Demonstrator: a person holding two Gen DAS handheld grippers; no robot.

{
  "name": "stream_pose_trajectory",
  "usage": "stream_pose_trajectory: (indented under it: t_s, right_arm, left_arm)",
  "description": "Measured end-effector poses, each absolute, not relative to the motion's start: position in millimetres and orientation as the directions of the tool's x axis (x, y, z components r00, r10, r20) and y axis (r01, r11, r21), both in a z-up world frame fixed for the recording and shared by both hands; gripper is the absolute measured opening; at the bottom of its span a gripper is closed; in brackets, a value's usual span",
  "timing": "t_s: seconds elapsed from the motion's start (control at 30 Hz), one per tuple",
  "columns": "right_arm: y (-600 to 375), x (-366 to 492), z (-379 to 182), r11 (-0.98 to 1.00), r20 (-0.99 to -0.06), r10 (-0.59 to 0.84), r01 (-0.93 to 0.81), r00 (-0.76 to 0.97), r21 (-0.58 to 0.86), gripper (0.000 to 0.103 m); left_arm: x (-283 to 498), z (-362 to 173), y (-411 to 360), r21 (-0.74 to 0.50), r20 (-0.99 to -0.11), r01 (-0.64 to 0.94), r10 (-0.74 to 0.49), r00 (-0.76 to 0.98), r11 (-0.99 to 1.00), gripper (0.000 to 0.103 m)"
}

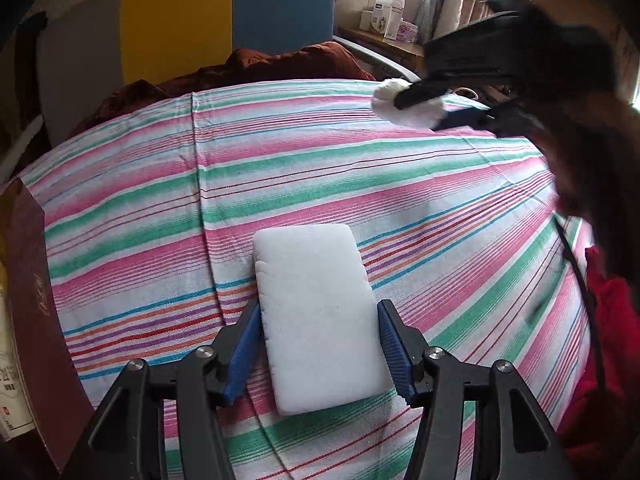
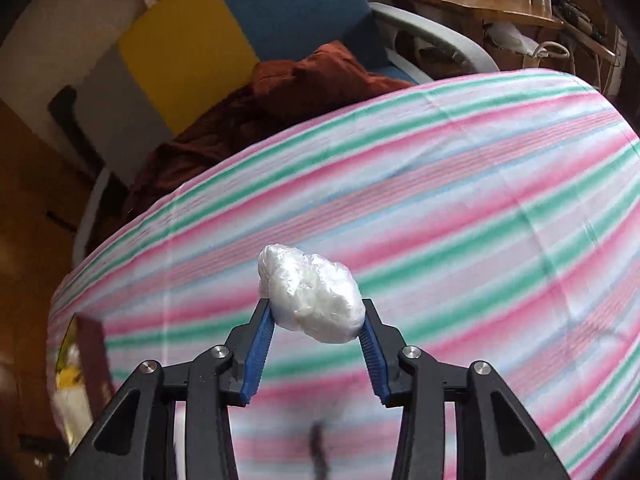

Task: Organize objects
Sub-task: 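Carry white block and cotton ball over the gold tray and lower them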

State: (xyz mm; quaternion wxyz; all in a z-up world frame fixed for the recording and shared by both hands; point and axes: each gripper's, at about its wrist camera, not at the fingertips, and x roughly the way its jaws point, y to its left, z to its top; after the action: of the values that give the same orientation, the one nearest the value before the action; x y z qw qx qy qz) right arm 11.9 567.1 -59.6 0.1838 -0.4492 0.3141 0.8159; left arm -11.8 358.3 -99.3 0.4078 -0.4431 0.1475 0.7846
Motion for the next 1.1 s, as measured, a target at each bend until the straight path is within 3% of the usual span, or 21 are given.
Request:
stream_pose_trajectory:
  t_s: [0.4,1.1]
  right_arm:
    - [513.3,52.4,-72.6,-0.736,-0.829,-0.027,-0.550,-0.559,0.394,0.043]
    - [482.6,38.7,-71.6,-0.847,-0.834,0.018,-0.451,-0.551,0.279,0.043]
  left_arm:
    - [7.8,-39.4,333.5,-0.068,-0.741,-0.779,0.555,-0.379,-0.623,0.056]
    - [20.7,17.2,230.1,-0.072,-0.647,-0.693,0.563,-0.515,-0.717,0.057]
